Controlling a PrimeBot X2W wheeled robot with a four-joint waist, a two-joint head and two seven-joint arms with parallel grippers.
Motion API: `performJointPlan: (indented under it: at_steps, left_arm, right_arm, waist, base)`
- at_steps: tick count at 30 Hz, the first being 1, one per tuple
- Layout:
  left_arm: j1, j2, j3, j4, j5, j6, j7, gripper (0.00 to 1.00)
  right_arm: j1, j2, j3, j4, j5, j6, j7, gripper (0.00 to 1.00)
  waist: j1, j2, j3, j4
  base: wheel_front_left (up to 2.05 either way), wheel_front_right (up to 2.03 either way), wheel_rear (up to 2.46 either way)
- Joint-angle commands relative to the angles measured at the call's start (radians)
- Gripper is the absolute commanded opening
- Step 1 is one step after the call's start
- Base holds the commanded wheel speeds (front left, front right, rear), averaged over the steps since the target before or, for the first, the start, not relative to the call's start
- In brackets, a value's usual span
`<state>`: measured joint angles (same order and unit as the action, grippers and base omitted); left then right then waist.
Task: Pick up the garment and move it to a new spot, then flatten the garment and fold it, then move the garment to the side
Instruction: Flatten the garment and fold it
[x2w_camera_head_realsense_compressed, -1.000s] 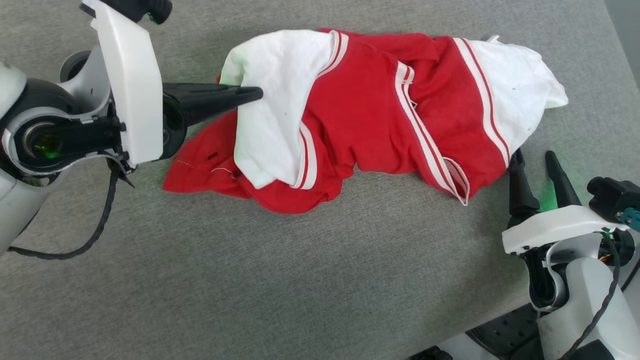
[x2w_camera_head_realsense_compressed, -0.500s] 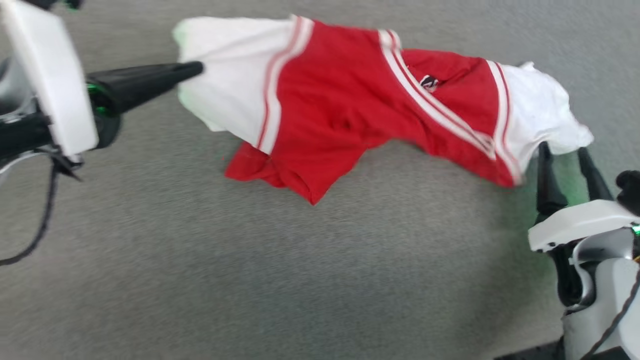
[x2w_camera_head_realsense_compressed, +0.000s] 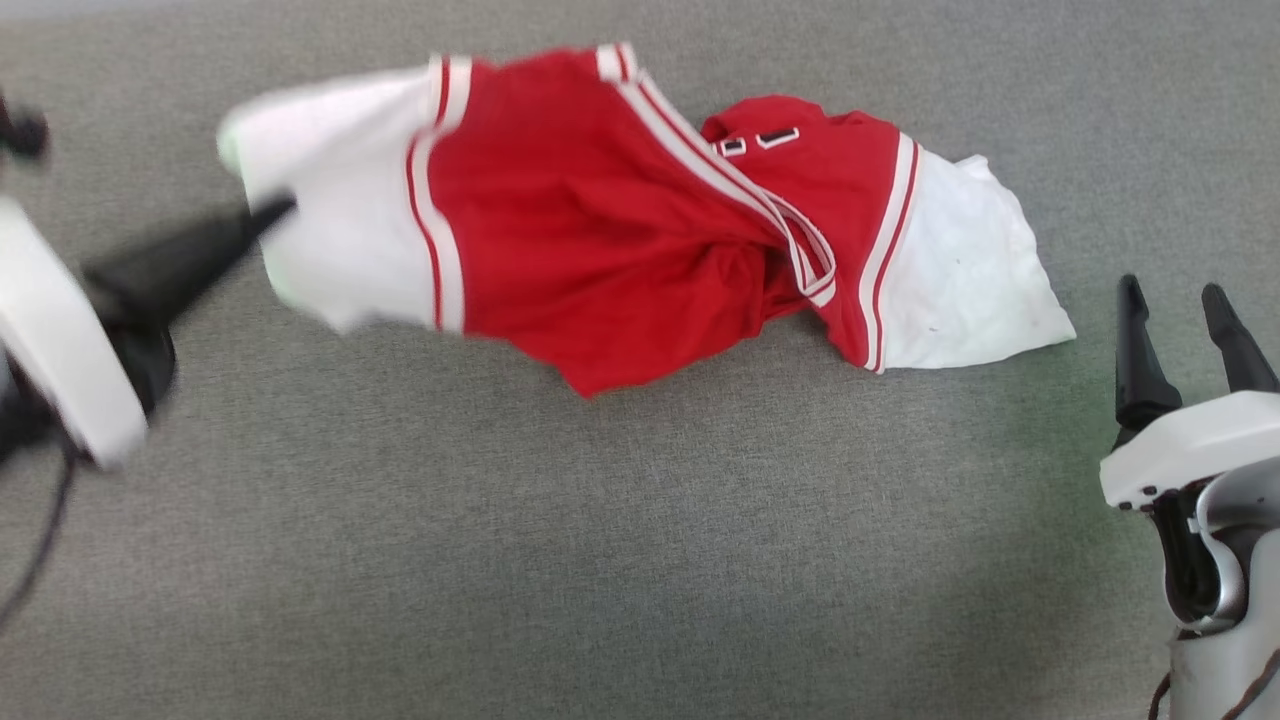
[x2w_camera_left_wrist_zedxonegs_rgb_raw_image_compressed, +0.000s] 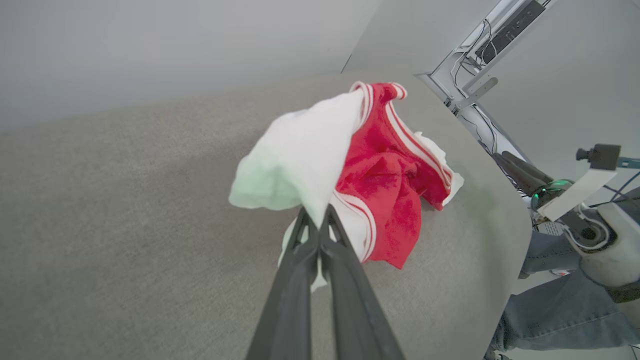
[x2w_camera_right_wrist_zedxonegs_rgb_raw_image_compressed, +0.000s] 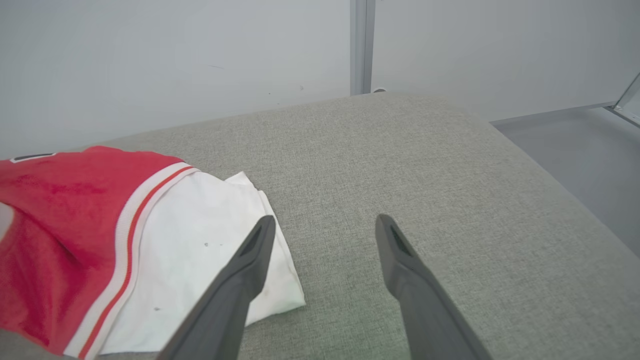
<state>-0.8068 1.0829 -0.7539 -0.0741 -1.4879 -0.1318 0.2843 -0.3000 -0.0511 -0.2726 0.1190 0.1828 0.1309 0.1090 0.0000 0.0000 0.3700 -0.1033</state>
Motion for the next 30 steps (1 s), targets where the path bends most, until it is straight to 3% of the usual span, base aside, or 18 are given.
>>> performJointPlan:
  at_steps: [1,7,12,20,21,22,23,30]
  left_arm:
    - [0.045,0.025,-0.022,-0.015,0.038,0.002,-0.038,0.0]
    - [0.206,0.102,-0.228,-0.009,0.197,0.002,-0.263,0.0]
    - [0.21,0.082,-0.33,0.125,0.155,0.002,-0.368,0.0]
    - [0.126,0.029,-0.411,0.271,0.093,0.002,-0.391,0.0]
    - [0.112,0.029,-0.424,0.277,0.094,0.002,-0.387,0.04]
    - [0.097,0.034,-0.436,0.28,0.097,0.002,-0.384,0.57]
    - [0.078,0.045,-0.443,0.284,0.103,0.002,-0.386,0.99]
    - [-0.055,0.152,-0.49,0.267,0.18,0.002,-0.336,1.0]
  right_arm:
    - [0.014,-0.001,-0.004,-0.009,-0.008,0.0,0.007,1.0]
    - [0.043,-0.001,-0.017,-0.038,-0.01,0.0,0.038,1.0]
    - [0.045,-0.001,-0.021,-0.068,-0.014,0.0,0.066,1.0]
    - [0.043,-0.001,-0.014,-0.091,-0.018,0.0,0.091,1.0]
    - [0.046,-0.001,-0.013,-0.093,-0.017,0.0,0.092,1.0]
    - [0.049,-0.001,-0.013,-0.095,-0.016,0.0,0.091,1.0]
    - [0.053,-0.001,-0.012,-0.098,-0.014,0.0,0.093,1.0]
    - [0.058,-0.001,-0.002,-0.094,0.0,0.0,0.08,1.0]
  waist:
    - [0.0,0.0,-0.011,0.005]
    - [0.0,0.0,-0.036,0.011]
    - [0.0,0.0,-0.043,0.017]
    - [0.0,0.0,-0.049,0.021]
    - [0.0,0.0,-0.05,0.022]
    - [0.0,0.0,-0.05,0.023]
    - [0.0,0.0,-0.05,0.024]
    - [0.0,0.0,-0.044,0.015]
  base:
    - [0.0,0.0,0.0]
    - [0.0,0.0,0.0]
    - [0.0,0.0,0.0]
    - [0.0,0.0,0.0]
    - [0.0,0.0,0.0]
    - [0.0,0.0,0.0]
    - [0.0,0.0,0.0]
    - [0.0,0.0,0.0]
